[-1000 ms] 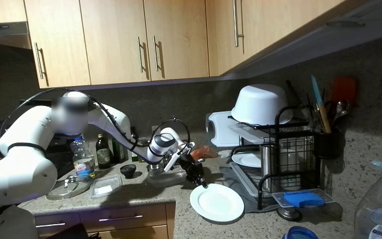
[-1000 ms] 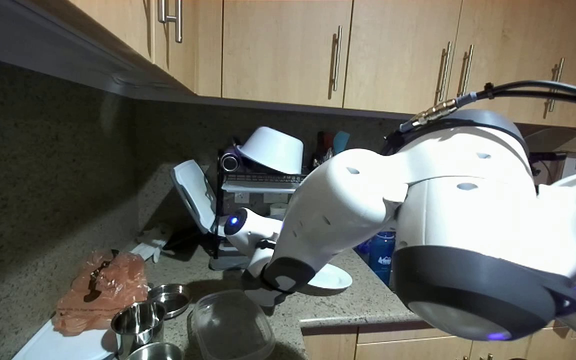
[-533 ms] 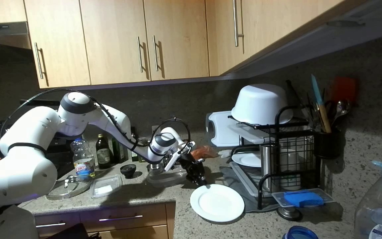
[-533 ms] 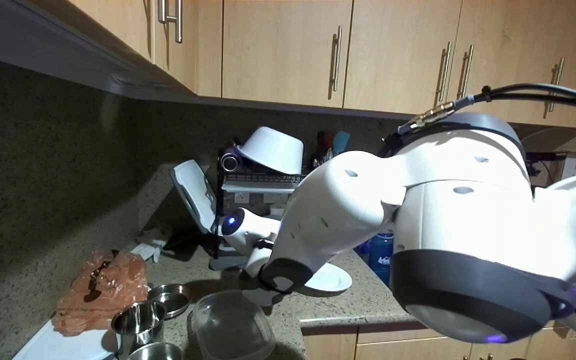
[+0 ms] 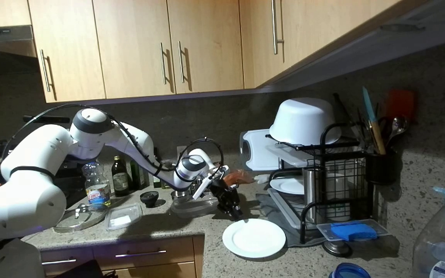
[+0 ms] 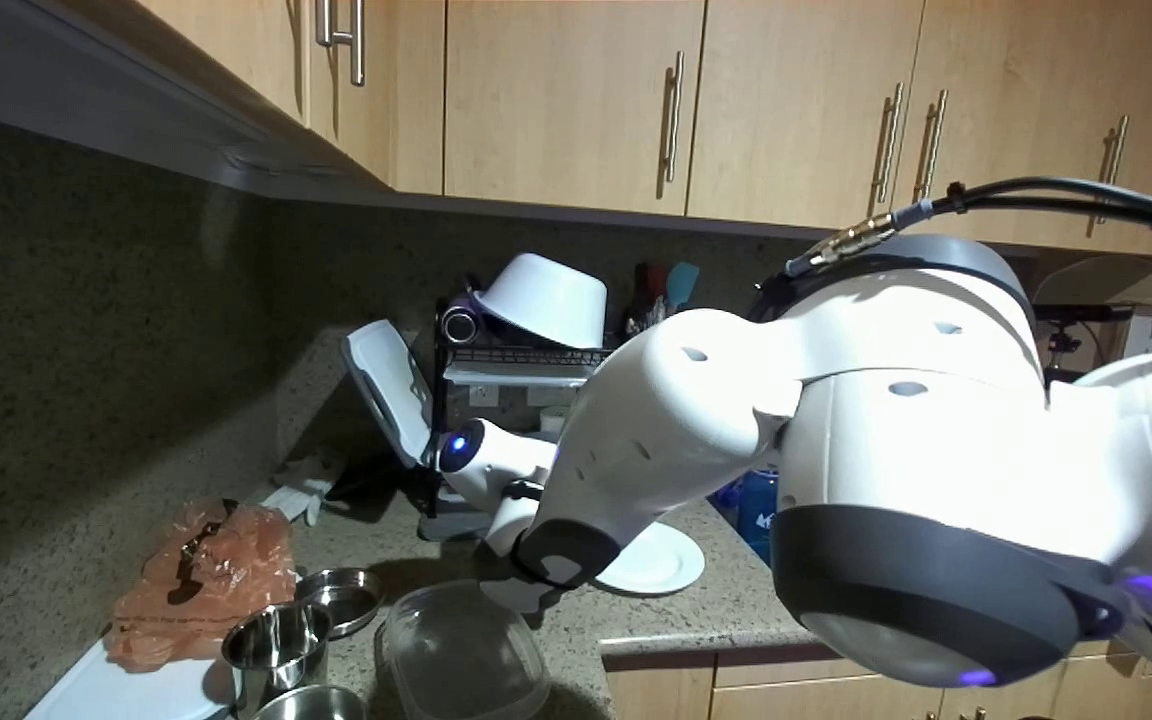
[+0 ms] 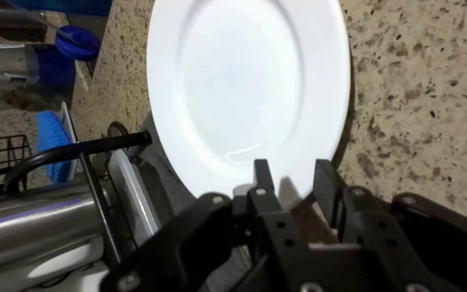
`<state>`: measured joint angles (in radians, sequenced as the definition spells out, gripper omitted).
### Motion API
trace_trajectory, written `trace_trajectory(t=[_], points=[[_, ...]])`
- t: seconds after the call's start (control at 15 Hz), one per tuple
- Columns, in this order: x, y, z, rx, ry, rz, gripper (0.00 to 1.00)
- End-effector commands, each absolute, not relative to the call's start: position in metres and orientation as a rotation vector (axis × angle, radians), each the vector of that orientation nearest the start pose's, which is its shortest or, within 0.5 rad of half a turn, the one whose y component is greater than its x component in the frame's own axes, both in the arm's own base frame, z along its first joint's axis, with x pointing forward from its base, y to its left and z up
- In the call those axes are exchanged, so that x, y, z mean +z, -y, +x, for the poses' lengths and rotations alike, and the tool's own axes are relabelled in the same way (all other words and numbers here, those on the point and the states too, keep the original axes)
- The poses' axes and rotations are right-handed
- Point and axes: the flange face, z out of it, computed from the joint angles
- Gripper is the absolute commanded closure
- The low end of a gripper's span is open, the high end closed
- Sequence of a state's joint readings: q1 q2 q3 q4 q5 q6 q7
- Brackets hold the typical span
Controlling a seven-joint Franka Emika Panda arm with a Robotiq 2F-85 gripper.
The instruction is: Pick a plate from the rack and put it on the table
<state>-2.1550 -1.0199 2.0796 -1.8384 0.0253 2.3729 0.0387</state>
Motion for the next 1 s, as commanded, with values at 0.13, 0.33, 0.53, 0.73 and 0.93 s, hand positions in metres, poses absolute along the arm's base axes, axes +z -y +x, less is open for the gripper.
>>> trace_trajectory(t=[0.13,0.33,0.53,0.73,0.93], points=[[0.214,-0.009,0.651,-0.043,-0.144,2.312,0.66],[0.224,-0.009,0.650,-0.016,-0.128,2.310,0.64],[0.254,-0.010,0.643,0.056,-0.095,2.307,0.61],[0.299,-0.011,0.626,0.147,-0.055,2.285,0.31],[0.337,-0.019,0.605,0.229,-0.041,2.277,0.13]])
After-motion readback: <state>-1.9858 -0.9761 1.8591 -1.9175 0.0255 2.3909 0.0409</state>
